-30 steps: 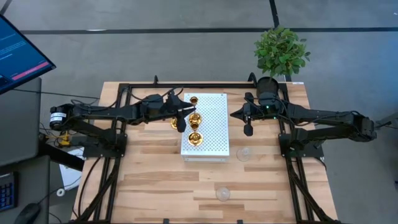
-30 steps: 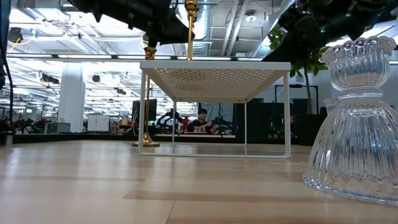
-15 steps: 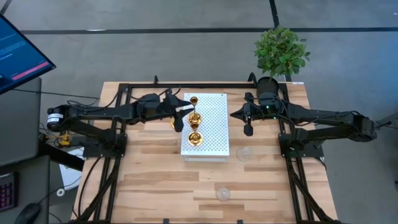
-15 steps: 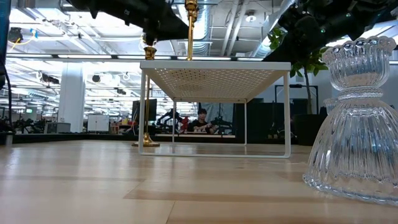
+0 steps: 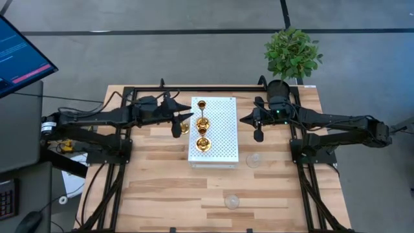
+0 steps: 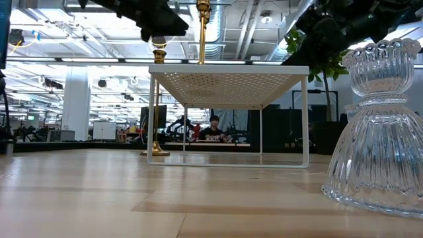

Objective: Pick & Place candle stick holders
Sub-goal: Put the gold candle holder on the shelf aligned with the other gold candle holders

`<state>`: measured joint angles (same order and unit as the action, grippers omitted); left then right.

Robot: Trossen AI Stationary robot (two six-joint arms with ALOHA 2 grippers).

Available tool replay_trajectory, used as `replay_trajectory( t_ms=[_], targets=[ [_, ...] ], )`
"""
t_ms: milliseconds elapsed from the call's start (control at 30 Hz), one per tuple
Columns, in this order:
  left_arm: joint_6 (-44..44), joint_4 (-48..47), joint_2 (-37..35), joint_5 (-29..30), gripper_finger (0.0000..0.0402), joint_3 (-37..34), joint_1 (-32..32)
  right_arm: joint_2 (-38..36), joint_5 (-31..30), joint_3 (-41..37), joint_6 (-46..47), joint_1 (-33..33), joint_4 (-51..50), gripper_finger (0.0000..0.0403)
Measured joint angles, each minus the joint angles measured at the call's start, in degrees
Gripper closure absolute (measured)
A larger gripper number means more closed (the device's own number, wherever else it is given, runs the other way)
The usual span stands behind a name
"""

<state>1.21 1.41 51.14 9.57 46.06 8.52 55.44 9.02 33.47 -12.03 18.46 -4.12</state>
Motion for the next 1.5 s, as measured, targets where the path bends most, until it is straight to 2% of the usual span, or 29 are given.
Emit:
replay_trajectory(
  t_ms=[300,500,933,1167,1267,1500],
  targets=[
    [-1.83,-12.27,-7.80,-0.10,0.0287,0.02,-0.97,0.00,0.00,0.00,-0.09,0.00,-0.17,0.0403],
    [-3.82,-18.71,-10.14,-0.42,0.0293,0.02,-2.79,0.00,-0.01,0.00,-0.09,0.00,-0.17,0.0403],
    [-14.05,-33.62,-9.13,-0.43,0.0294,0.04,-5.25,-0.01,-0.02,0.00,0.04,0.00,-0.16,0.0403],
    [-13.64,-33.96,-6.49,-0.12,0.0294,0.04,-5.24,0.00,-0.02,0.00,0.02,0.00,-0.01,0.0403],
    [-13.60,-33.94,-4.34,3.02,0.0294,0.04,-5.25,0.00,-0.02,0.00,0.02,0.00,0.02,0.0403],
    [-13.49,-33.91,1.10,16.22,0.0275,0.04,-5.21,0.00,-0.02,0.00,0.02,0.00,-0.04,0.0403]
  ],
)
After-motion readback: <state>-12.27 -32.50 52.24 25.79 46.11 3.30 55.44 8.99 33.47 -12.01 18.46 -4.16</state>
